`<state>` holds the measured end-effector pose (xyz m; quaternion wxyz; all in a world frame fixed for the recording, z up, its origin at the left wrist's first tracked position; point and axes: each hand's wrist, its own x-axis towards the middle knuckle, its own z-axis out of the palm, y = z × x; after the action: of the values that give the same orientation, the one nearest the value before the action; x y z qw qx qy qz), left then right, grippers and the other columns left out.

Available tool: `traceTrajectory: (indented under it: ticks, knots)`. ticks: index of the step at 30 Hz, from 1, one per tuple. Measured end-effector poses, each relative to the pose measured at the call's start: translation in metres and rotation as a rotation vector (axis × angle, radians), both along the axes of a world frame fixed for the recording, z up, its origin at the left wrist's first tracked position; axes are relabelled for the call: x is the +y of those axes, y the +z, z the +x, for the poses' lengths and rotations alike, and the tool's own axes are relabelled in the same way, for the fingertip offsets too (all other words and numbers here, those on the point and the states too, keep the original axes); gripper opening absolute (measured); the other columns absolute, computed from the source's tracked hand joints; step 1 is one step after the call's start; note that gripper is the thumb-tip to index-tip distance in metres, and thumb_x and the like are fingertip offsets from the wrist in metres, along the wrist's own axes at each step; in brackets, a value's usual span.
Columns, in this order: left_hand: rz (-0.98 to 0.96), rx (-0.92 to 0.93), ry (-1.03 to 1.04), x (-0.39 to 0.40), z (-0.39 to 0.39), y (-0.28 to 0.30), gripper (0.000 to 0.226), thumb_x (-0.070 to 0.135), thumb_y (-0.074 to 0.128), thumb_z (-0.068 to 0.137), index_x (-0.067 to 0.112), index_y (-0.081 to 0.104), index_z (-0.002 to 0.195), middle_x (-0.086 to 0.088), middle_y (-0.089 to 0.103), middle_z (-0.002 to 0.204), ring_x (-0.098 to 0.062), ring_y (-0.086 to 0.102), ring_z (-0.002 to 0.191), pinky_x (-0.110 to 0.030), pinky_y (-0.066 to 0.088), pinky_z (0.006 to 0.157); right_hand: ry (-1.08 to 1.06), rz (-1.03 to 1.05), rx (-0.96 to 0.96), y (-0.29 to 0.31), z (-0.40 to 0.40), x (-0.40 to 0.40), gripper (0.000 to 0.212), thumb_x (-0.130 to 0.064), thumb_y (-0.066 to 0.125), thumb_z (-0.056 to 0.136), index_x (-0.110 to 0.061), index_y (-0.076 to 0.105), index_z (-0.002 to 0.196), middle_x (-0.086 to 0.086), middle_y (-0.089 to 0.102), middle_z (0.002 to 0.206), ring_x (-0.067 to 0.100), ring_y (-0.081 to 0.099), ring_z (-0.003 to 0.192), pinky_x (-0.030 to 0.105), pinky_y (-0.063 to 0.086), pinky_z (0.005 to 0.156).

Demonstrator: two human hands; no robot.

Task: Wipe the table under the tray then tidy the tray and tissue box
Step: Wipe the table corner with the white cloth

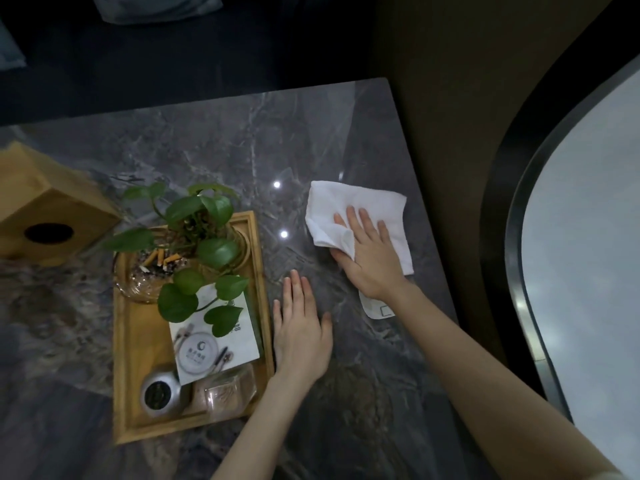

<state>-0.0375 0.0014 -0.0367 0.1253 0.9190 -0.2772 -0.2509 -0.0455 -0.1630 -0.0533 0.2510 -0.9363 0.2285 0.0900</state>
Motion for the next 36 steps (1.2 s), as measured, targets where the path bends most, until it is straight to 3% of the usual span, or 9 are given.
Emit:
traceTrajectory:
  ticks: [3, 7, 13, 17, 23, 27, 29, 33, 36]
  knots:
    - [-0.034, -0.012, -0.009, 0.003, 0.0, -0.002, 0.065, 0.032, 0.021, 0.089, 0.007, -0.004, 0.144, -0.009, -0.011, 0.156, -0.017, -0.015, 0.141, -0.033, -0.012, 0.109, 0.031, 0.021, 0.015, 0.002, -0.003, 0.005, 0.067, -0.056, 0.015, 0.087, -0.026, 0.004, 0.146, 0.0, 0.001, 0.158, 0.017, -0.005, 0.145, 0.037, -0.009, 0.116]
    - [-0.083, -0.007, -0.004, 0.011, -0.006, -0.001, 0.065, 0.026, 0.033, 0.093, 0.004, -0.001, 0.144, -0.012, -0.008, 0.156, -0.018, -0.015, 0.141, -0.034, -0.009, 0.11, 0.057, 0.06, 0.028, 0.008, -0.007, 0.014, 0.058, -0.045, 0.027, 0.096, -0.024, 0.006, 0.146, 0.0, 0.002, 0.158, 0.016, -0.003, 0.145, 0.036, -0.006, 0.117]
    - [-0.092, 0.069, 0.022, 0.035, -0.036, 0.009, 0.068, 0.026, 0.031, 0.094, 0.002, -0.011, 0.142, -0.007, -0.027, 0.147, -0.015, -0.029, 0.131, -0.03, -0.016, 0.108, 0.101, 0.081, 0.088, 0.019, -0.016, 0.039, 0.061, -0.043, 0.029, 0.096, -0.021, 0.001, 0.146, 0.005, -0.006, 0.158, 0.02, -0.01, 0.144, 0.036, -0.008, 0.116]
    - [-0.098, 0.076, 0.03, 0.044, -0.05, 0.007, 0.069, 0.026, 0.032, 0.095, 0.001, -0.014, 0.141, -0.005, -0.032, 0.14, -0.018, -0.029, 0.133, -0.031, -0.017, 0.108, 0.131, 0.066, 0.112, 0.02, -0.024, 0.055, 0.062, -0.04, 0.03, 0.096, -0.018, 0.0, 0.146, 0.008, -0.008, 0.157, 0.024, -0.012, 0.144, 0.037, -0.01, 0.116]
    - [-0.122, 0.067, 0.012, 0.048, -0.055, 0.0, 0.068, 0.029, 0.028, 0.094, -0.002, -0.01, 0.141, -0.019, -0.011, 0.154, -0.023, -0.022, 0.138, -0.033, -0.015, 0.11, 0.157, 0.097, 0.079, 0.019, -0.043, 0.074, 0.059, -0.038, 0.03, 0.097, -0.021, 0.002, 0.146, 0.005, -0.006, 0.158, 0.02, -0.011, 0.144, 0.031, -0.012, 0.113]
    - [-0.135, 0.043, 0.008, 0.051, -0.056, -0.003, 0.072, 0.039, 0.012, 0.084, -0.004, 0.007, 0.142, -0.025, 0.009, 0.153, -0.034, 0.002, 0.143, -0.039, -0.002, 0.114, 0.122, 0.232, 0.031, 0.02, -0.061, 0.087, 0.055, -0.036, 0.032, 0.097, -0.023, 0.008, 0.145, 0.002, 0.0, 0.158, 0.017, -0.007, 0.144, 0.031, -0.009, 0.115]
    - [-0.128, 0.062, 0.009, 0.05, -0.055, -0.001, 0.069, 0.038, 0.016, 0.088, -0.001, 0.004, 0.143, -0.022, 0.005, 0.154, -0.031, -0.001, 0.144, -0.038, -0.003, 0.115, 0.067, 0.297, 0.008, 0.025, -0.07, 0.093, 0.053, -0.035, 0.032, 0.098, -0.023, 0.01, 0.145, 0.001, 0.004, 0.158, 0.014, -0.004, 0.144, 0.03, -0.007, 0.116]
    - [-0.129, 0.074, 0.022, 0.048, -0.052, 0.004, 0.065, 0.024, 0.032, 0.095, 0.001, -0.006, 0.143, -0.019, -0.007, 0.155, -0.027, -0.01, 0.143, -0.035, -0.01, 0.114, -0.127, 0.466, -0.028, 0.043, -0.086, 0.101, 0.05, -0.033, 0.036, 0.097, -0.022, 0.022, 0.144, -0.004, 0.027, 0.152, 0.012, 0.018, 0.141, 0.027, 0.01, 0.116]
    - [-0.113, 0.058, -0.021, 0.049, -0.053, 0.005, 0.068, 0.016, 0.034, 0.092, -0.004, -0.008, 0.141, -0.022, -0.011, 0.154, -0.028, -0.014, 0.142, -0.035, -0.012, 0.114, -0.45, 0.61, 0.01, 0.058, -0.091, 0.094, 0.036, -0.033, 0.042, 0.093, -0.02, 0.049, 0.126, 0.004, 0.055, 0.128, 0.017, 0.05, 0.111, 0.03, 0.038, 0.092]
